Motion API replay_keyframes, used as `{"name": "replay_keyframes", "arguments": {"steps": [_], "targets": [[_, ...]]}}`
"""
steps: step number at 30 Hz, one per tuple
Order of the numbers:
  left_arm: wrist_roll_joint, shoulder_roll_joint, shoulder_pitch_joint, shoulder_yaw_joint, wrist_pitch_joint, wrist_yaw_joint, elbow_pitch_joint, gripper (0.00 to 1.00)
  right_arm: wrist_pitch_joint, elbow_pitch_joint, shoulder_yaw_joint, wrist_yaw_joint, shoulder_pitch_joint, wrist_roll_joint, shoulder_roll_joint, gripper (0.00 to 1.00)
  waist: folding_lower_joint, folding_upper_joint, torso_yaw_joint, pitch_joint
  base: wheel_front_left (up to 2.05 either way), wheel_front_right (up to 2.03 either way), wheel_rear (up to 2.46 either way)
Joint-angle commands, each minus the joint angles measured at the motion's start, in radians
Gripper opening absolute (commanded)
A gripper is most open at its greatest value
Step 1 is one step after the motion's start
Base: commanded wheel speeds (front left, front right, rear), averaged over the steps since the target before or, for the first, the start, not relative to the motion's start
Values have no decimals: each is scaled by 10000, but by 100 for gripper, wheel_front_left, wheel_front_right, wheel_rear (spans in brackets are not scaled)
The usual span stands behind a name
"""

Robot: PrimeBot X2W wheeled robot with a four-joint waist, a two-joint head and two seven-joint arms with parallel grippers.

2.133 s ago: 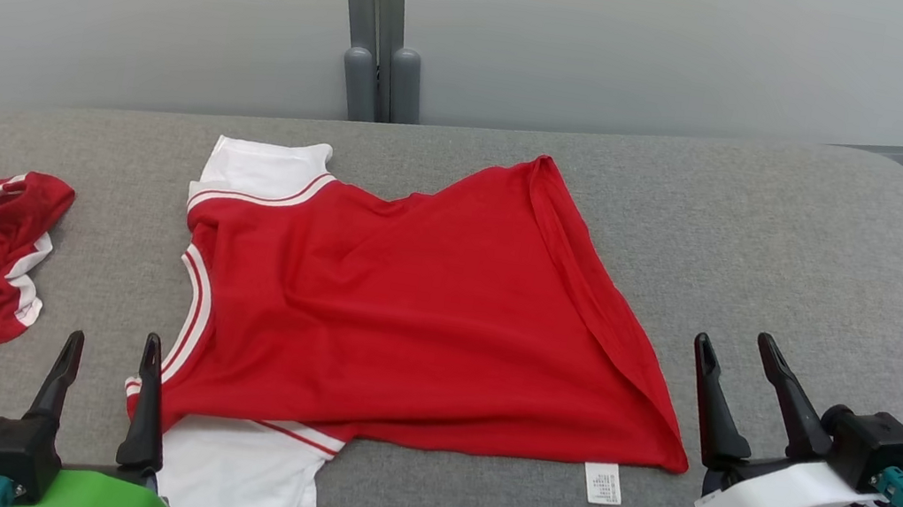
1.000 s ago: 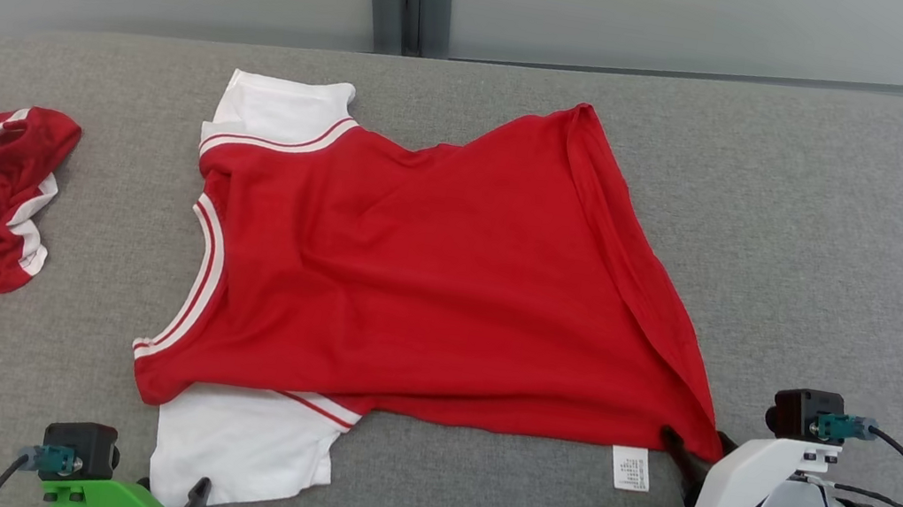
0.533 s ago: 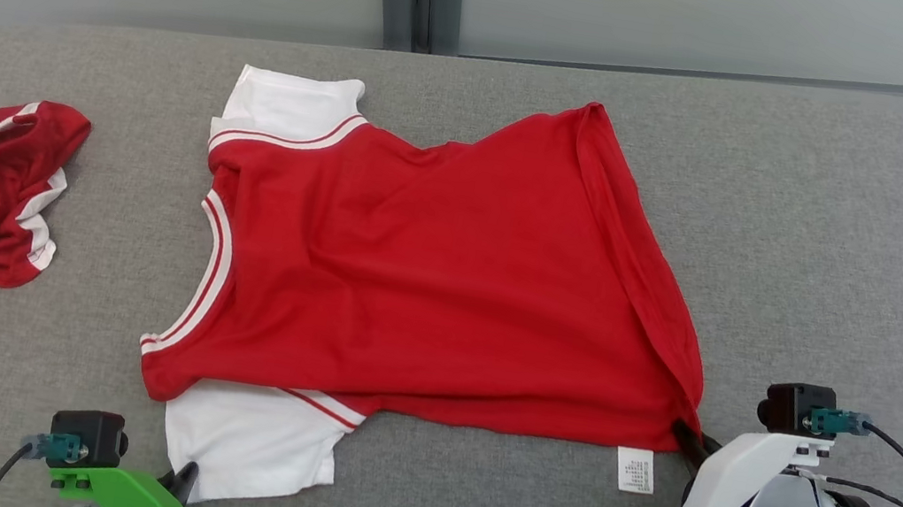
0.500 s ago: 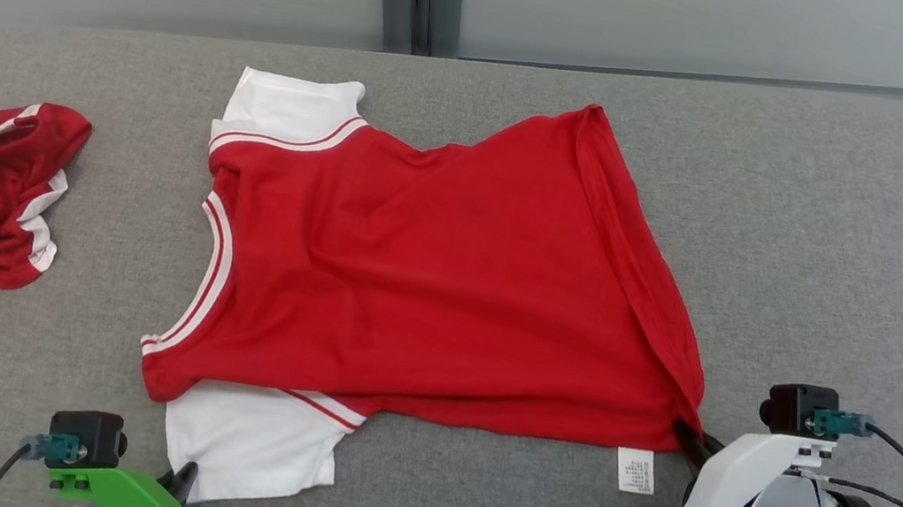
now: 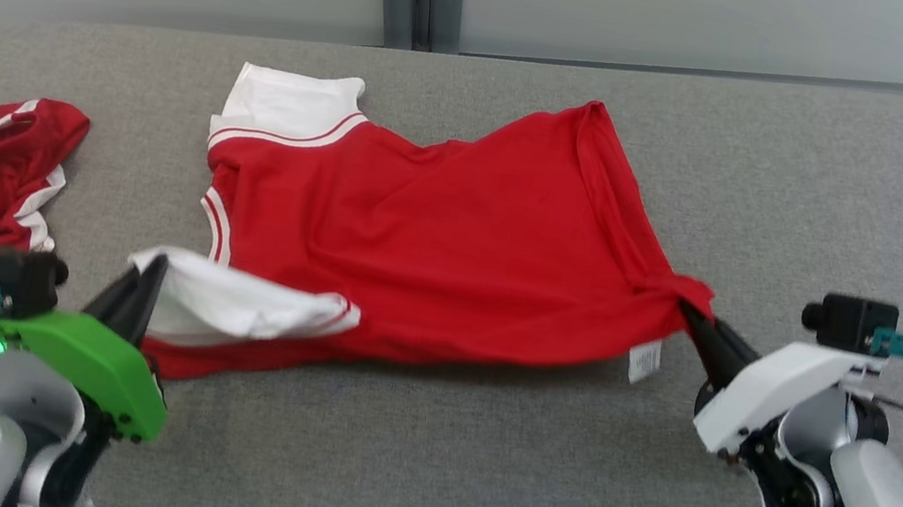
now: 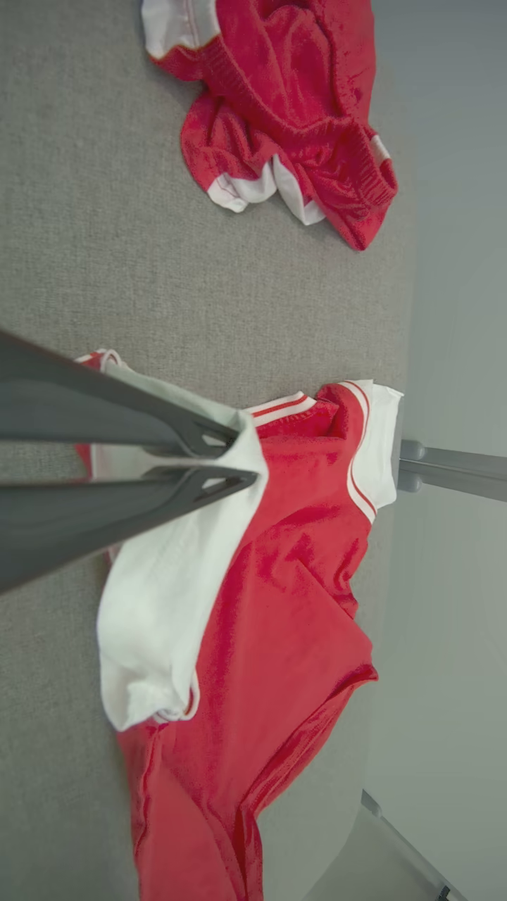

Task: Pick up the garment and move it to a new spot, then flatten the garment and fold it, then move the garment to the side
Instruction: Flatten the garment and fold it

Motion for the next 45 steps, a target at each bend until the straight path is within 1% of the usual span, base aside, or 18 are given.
{"name": "replay_keyframes", "arguments": {"steps": [1,2,4,6,7,10,12,13,17,20,23,27,28,33,36,41,43,45], "targets": [[226,238,-695,64,123,-106,-27,0,62,-143,42,1,-525,171,-111,0,0,0,-41,600,0,0,0],[333,399,-1264,55,247,-184,39,0,95,-210,61,1,-913,329,-131,0,0,0,-58,814,0,0,0],[247,398,-2465,157,396,-401,167,0,240,-273,17,1,-1725,702,-201,0,0,0,-56,1276,0,0,0],[604,719,-3742,96,617,-608,560,0,417,-223,-101,1,-2718,1174,-262,0,0,0,-60,1827,0,0,0],[795,829,-4329,55,683,-710,800,0,520,-142,-122,1,-3194,1332,-291,0,0,0,-67,2070,0,0,0],[1143,891,-6423,-110,785,-1122,1860,0,685,354,-150,1,-4978,1519,-595,0,0,0,-78,2905,0,0,0],[1273,793,-7826,-231,817,-1411,2541,0,718,719,-89,1,-6177,1463,-734,0,0,0,-43,3412,0,0,0],[1411,794,-8438,-305,785,-1504,2792,0,715,881,-60,1,-6709,1419,-790,0,0,0,-27,3630,0,0,0],[1581,466,-11041,-519,425,-1787,4027,0,673,1643,-37,1,-9053,1549,-888,0,0,0,61,4431,0,0,0],[1837,377,-12676,-736,98,-1898,4768,0,473,2093,-9,1,-10547,1548,-969,0,0,0,108,4803,0,0,0],[1937,295,-14120,-755,-484,-1952,5516,0,56,2532,46,1,-11937,1429,-1069,0,0,0,105,5041,0,0,0],[1889,131,-15616,-867,-1154,-2022,6565,0,-562,3085,156,1,-13296,1340,-1150,0,0,0,79,5169,0,0,0],[1997,159,-15915,-966,-1315,-2033,6725,0,-653,3228,210,1,-13558,1290,-1208,0,0,0,74,5183,0,0,0],[1852,47,-17015,-1292,-1971,-2037,7584,0,-1236,3791,532,1,-14459,1346,-1376,0,0,0,12,5278,0,0,0],[1507,-77,-17103,-1650,-2221,-2042,7820,0,-1480,3956,839,1,-14440,1534,-1500,0,0,0,65,5299,0,0,0],[911,163,-16248,-2730,-2313,-2032,7997,0,-1428,4091,1550,1,-13446,2240,-1726,0,0,0,127,4975,0,0,0],[524,270,-15662,-3200,-2237,-2032,7972,0,-1229,3986,1862,1,-12731,2640,-1847,0,0,0,141,4682,0,0,0],[272,505,-14991,-3729,-2039,-2031,7921,0,-890,3930,2332,1,-11899,2909,-2062,0,0,0,152,4311,0,0,0]]}}
